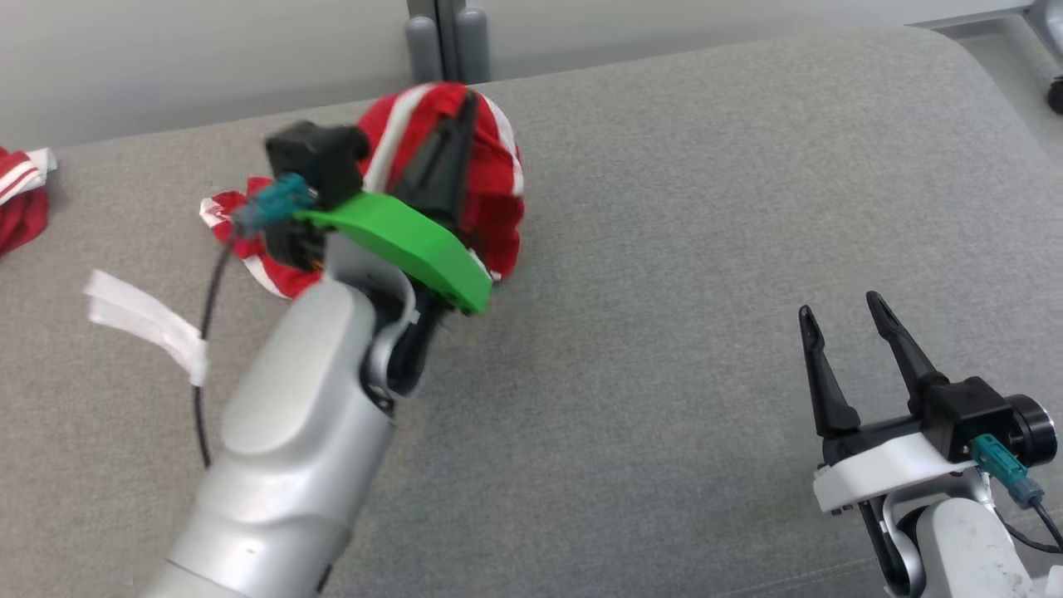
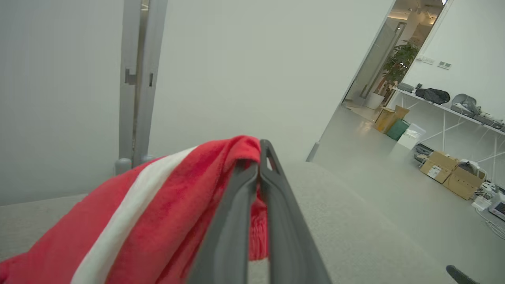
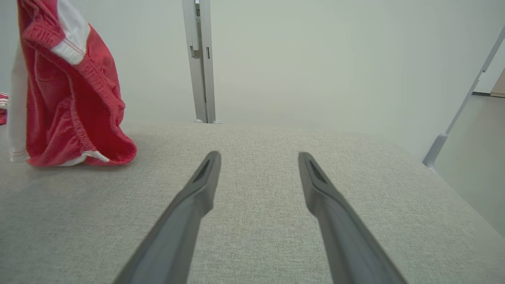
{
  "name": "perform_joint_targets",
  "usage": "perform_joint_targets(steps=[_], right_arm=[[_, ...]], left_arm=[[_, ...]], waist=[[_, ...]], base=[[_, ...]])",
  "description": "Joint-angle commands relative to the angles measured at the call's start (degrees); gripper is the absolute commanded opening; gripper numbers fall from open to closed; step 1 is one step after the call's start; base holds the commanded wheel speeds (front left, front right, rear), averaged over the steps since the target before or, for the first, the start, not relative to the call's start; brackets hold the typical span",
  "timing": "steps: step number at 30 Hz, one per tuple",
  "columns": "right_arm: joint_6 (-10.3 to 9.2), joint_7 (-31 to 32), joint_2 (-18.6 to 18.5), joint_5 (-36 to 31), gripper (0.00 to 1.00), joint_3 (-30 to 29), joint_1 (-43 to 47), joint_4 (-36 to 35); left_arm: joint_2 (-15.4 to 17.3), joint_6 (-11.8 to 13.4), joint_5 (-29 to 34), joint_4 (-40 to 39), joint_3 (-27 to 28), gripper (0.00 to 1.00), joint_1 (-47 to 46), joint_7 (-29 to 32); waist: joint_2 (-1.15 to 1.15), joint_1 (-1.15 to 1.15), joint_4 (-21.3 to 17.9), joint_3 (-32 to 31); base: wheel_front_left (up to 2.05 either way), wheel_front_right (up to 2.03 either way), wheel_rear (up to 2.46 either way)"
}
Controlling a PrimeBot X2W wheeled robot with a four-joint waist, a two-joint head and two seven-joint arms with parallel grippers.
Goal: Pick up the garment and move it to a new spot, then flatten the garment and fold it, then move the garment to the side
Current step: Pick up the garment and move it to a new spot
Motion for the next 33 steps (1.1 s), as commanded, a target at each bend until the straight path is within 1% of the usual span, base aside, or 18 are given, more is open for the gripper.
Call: perform_joint_targets(steps=[1, 4, 6, 9, 13, 14, 15, 16, 17, 18, 23, 25, 29, 33], right_arm=[[-0.06, -0.28, -0.17, 0.64, 1.00, -0.13, -0.04, 0.09], [-0.06, -0.28, -0.17, 0.94, 1.00, -0.05, -0.44, 0.17], [-0.06, -0.28, -0.17, 1.10, 1.00, 0.23, -0.71, 0.30], [-0.06, -0.28, -0.18, 1.46, 1.00, 0.82, -1.10, 0.46], [-0.06, -0.28, -0.17, 1.64, 1.00, 1.21, -1.39, 0.66], [-0.06, -0.28, -0.18, 1.71, 1.00, 1.21, -1.41, 0.74], [-0.06, -0.28, -0.19, 1.81, 1.00, 1.21, -1.47, 0.81], [-0.06, -0.28, -0.18, 1.86, 1.00, 1.15, -1.54, 0.88], [-0.06, -0.28, -0.17, 1.94, 1.00, 1.06, -1.59, 0.94], [-0.06, -0.28, -0.17, 1.94, 1.00, 0.88, -1.59, 1.00], [-0.06, -0.28, -0.17, 1.95, 1.00, -0.18, -1.34, 1.18], [-0.06, -0.28, -0.18, 1.82, 1.00, -0.50, -1.28, 1.19], [-0.06, -0.28, -0.18, 1.44, 1.00, -0.83, -1.06, 1.24], [-0.06, -0.28, -0.18, 1.04, 1.00, -1.13, -0.73, 1.31]], left_arm=[[-0.66, -0.20, -0.47, 1.19, -1.39, 0.00, 1.77, -0.89], [-2.13, -0.39, -1.30, 3.47, -6.36, 0.00, 3.74, -1.88], [-2.44, -0.49, -3.34, 3.47, -10.92, 0.00, 4.85, -2.90], [-2.36, 1.49, -7.53, 1.98, -17.59, 0.00, 4.94, -5.42], [-2.35, 4.50, -11.78, 0.72, -24.40, 0.00, 3.08, -7.96], [-2.36, 4.88, -12.31, 0.84, -25.52, 0.10, 2.75, -8.29], [-2.36, 5.22, -12.71, 1.14, -26.55, 0.27, 2.44, -8.55], [-2.34, 5.50, -13.09, 1.54, -27.68, 0.67, 2.06, -8.82], [-2.35, 5.68, -13.20, 1.92, -28.47, 0.93, 1.73, -9.04], [-2.32, 5.87, -13.15, 2.55, -29.27, 1.00, 1.39, -9.25], [-2.34, 5.36, -11.23, 5.53, -31.66, 1.00, 1.33, -9.76], [-2.38, 5.11, -9.80, 6.24, -31.34, 1.00, 1.63, -9.73], [-2.35, 4.55, -5.41, 5.64, -27.85, 1.00, 3.95, -9.72], [-1.09, 4.18, 1.29, 2.96, -22.93, 1.00, 7.19, -9.74]], waist=[[0.00, 0.00, -1.69, 0.75], [0.00, 0.00, -2.67, 1.78], [0.00, 0.00, -3.36, 2.40], [0.00, 0.00, -4.30, 3.16], [0.00, 0.00, -4.89, 3.83], [0.00, 0.00, -4.95, 3.91], [0.00, 0.00, -4.99, 3.98], [0.00, 0.00, -4.98, 4.04], [0.00, 0.00, -4.93, 4.07], [0.00, 0.00, -4.81, 4.06], [0.00, 0.00, -3.64, 3.77], [0.00, 0.00, -2.93, 3.52], [0.00, 0.00, -1.58, 2.67], [0.00, 0.00, -0.32, 1.20]], base=[[0.00, 0.00, 0.00], [0.00, 0.00, 0.00], [0.00, 0.00, 0.00], [0.00, 0.00, 0.00], [0.00, 0.00, 0.00], [0.00, 0.00, 0.00], [0.00, 0.00, 0.00], [0.00, 0.00, 0.00], [0.00, 0.00, 0.00], [0.00, 0.00, 0.00], [0.00, 0.00, 0.00], [0.00, 0.00, 0.00], [0.00, 0.00, 0.00], [0.00, 0.00, 0.00]])
